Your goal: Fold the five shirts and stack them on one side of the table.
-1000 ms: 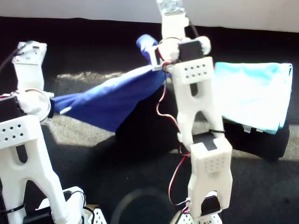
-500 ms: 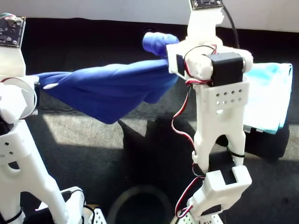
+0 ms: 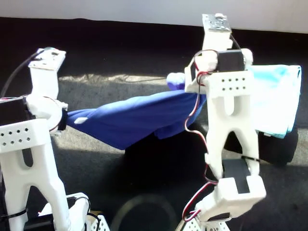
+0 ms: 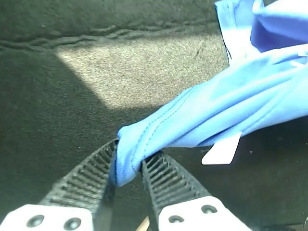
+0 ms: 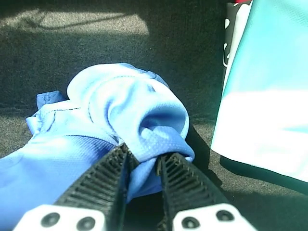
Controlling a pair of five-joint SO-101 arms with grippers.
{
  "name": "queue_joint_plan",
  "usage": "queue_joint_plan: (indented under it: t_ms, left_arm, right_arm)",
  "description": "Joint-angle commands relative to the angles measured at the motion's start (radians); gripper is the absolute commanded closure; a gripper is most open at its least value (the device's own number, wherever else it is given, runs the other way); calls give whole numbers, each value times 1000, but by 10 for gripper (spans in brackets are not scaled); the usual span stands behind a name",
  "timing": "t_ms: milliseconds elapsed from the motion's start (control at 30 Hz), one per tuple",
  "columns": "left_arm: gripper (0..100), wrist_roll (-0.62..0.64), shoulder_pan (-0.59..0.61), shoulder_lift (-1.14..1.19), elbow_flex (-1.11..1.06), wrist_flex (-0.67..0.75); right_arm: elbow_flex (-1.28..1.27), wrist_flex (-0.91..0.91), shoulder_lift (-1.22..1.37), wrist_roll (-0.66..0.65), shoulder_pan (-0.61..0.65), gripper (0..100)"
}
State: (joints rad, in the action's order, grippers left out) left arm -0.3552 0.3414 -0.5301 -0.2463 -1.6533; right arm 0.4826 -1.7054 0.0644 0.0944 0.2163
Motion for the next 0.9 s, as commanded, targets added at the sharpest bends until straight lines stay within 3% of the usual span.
queue_joint_plan:
  t_ms: [0, 233, 400, 467, 733, 867]
  left_arm:
    - [990, -6, -42, -16, -39, 0]
    - [990, -6, -99, -16, -101, 0]
    - [990, -6, -156, -16, -183, 0]
    - [990, -6, -168, -16, -223, 12]
    - [990, -6, -162, -16, -400, 143]
    - [990, -8, -160, -22, -427, 135]
  right_arm:
    - [-168, 99, -217, 5, -33, 990]
    - [-906, 380, -561, -28, -38, 985]
    - [-1256, 486, -734, -75, -38, 837]
    - [-1302, 484, -800, -94, -38, 798]
    - [-1242, 473, -1101, -178, -36, 810]
    - [-1181, 556, -1089, -173, -35, 810]
